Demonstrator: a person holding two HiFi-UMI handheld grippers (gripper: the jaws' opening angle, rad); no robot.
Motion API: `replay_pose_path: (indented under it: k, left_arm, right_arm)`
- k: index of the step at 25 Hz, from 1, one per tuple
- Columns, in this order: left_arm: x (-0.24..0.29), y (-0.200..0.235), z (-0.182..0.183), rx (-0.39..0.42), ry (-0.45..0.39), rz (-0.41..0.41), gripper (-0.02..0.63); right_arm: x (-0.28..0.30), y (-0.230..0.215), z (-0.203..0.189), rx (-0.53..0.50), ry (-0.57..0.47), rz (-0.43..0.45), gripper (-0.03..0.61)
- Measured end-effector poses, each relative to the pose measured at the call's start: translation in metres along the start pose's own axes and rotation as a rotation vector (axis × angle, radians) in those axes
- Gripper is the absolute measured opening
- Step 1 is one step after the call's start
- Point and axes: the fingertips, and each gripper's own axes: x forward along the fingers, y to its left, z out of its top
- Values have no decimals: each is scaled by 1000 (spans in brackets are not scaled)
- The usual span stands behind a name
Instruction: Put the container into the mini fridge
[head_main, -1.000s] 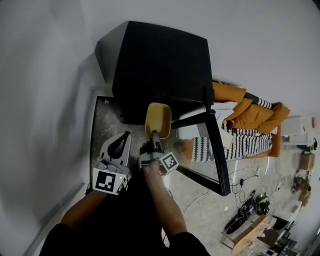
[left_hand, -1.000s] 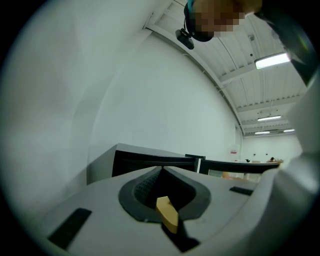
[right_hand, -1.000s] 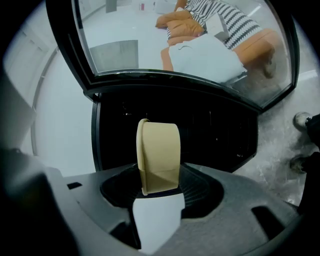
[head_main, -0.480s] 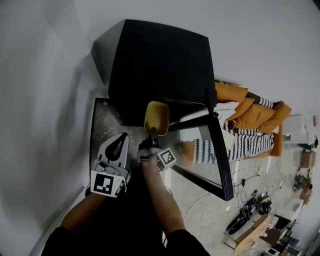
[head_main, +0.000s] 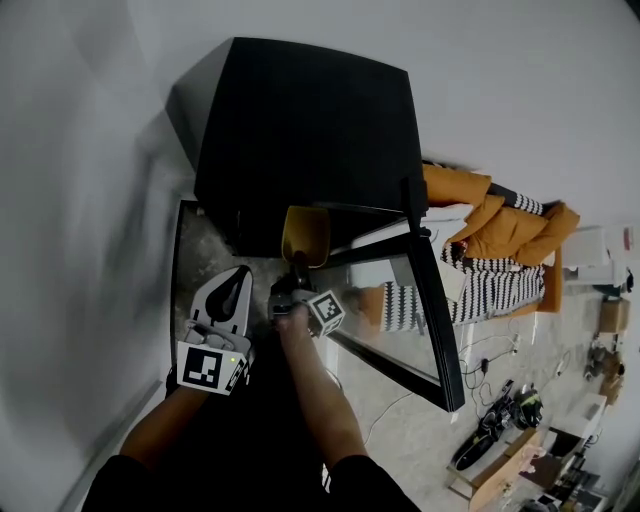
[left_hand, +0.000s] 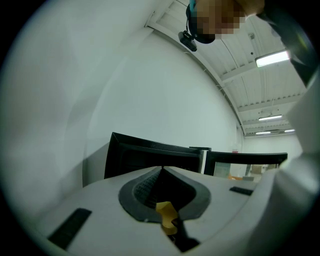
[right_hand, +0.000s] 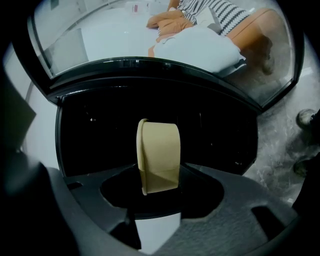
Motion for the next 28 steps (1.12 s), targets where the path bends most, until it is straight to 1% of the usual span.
replay_pose_path:
  k: [4, 12, 28]
  left_arm:
    - [10, -5, -10, 5, 1, -8, 5]
    - [24, -8, -13, 21, -2, -17, 6]
    - [32, -4, -24, 21, 8, -5, 6]
  right_arm:
    - [11, -12, 10, -6, -7, -7, 210]
    - [31, -34, 21, 8, -24, -36, 210]
    - [66, -39, 27, 5, -22, 9, 209]
